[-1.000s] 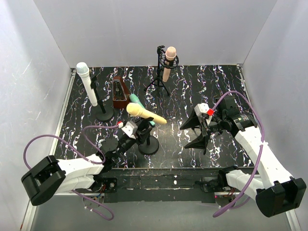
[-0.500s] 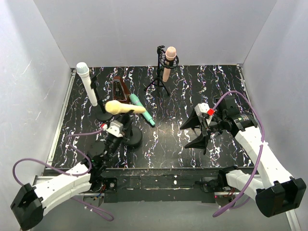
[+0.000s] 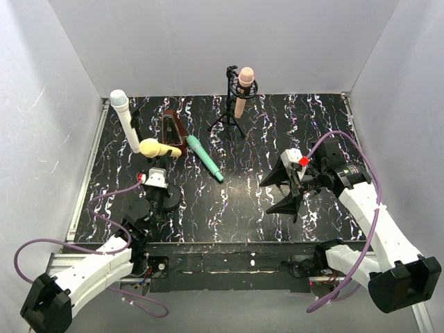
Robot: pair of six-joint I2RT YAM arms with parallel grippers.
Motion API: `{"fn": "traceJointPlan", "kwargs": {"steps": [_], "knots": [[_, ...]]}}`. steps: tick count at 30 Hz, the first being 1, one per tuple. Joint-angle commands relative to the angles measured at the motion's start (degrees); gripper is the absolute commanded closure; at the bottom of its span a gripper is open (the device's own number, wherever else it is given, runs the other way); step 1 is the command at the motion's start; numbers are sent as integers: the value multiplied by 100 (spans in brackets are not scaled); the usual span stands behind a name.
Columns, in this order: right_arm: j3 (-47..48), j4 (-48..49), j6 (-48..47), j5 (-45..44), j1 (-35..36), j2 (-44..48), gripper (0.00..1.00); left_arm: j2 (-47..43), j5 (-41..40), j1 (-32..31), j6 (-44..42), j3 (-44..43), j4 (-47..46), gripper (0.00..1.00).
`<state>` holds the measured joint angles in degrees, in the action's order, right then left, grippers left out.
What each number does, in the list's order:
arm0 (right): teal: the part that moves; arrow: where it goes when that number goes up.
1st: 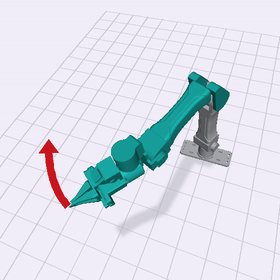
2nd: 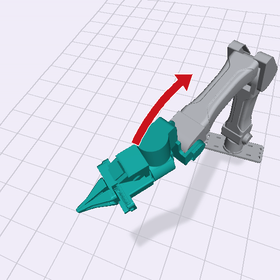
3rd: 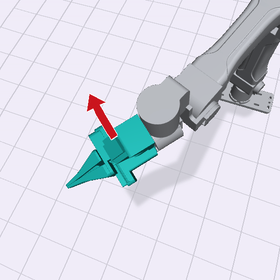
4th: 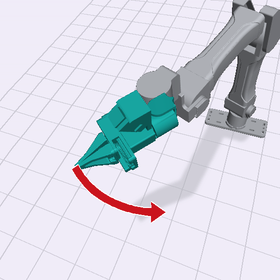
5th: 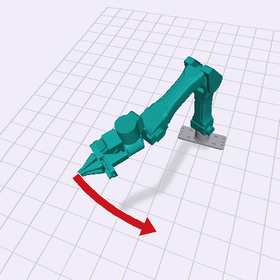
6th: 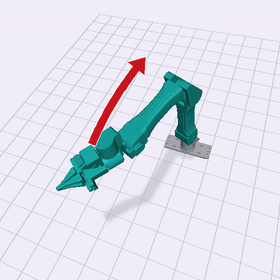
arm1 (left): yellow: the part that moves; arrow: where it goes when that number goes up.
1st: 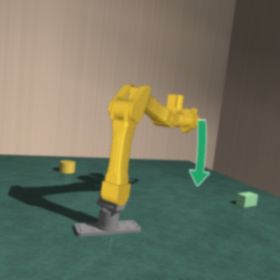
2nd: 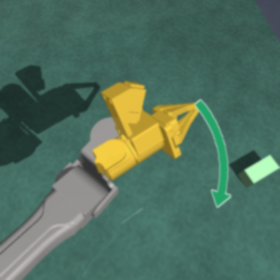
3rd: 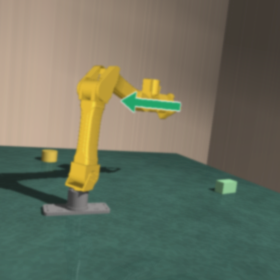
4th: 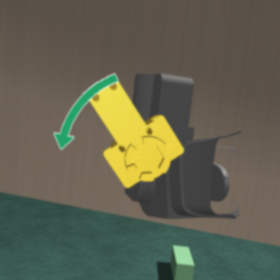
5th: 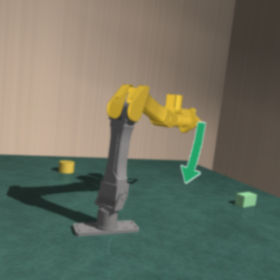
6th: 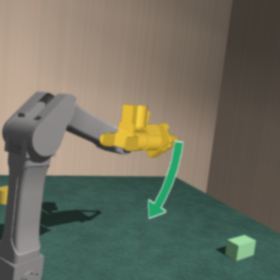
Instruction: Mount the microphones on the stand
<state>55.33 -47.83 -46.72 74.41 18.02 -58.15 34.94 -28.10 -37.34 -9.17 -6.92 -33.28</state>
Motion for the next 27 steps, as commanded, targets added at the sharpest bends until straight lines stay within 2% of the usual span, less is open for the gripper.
{"fn": "traceJointPlan", "kwargs": {"steps": [1, 7, 8, 10, 12, 14, 16, 21, 24, 27], "knots": [[-57, 81, 5, 188, -18, 76, 6, 250, 14, 253, 81, -46, -820, 100], [-84, 81, 5, 179, -27, 111, 5, 365, -20, 465, 486, -29, -681, 100], [-84, 73, -4, 179, -35, 120, 5, 295, -38, 465, 582, -46, -550, 97], [-101, 72, -4, 179, -44, 120, 5, 76, -55, 465, 810, -81, -163, 85], [-110, 81, -4, 188, -44, 120, 5, -223, -91, 465, 1064, -134, 284, 66], [-101, 81, -13, 196, -44, 120, 5, -601, -117, 465, 1215, -196, 715, 60], [-93, 81, -13, 205, -53, 120, 5, -899, -205, 465, 1356, -231, 1120, 44], [-84, 81, -13, 214, -62, 120, 5, -1323, -345, 465, 1777, -485, 2201, 13], [-75, 81, -4, 240, -79, 128, 5, -1393, -328, 465, 2138, -775, 2974, 3], [-84, 90, -13, 249, -106, 120, 5, -1481, -118, 465, 2445, -1004, 3677, 2]]}}
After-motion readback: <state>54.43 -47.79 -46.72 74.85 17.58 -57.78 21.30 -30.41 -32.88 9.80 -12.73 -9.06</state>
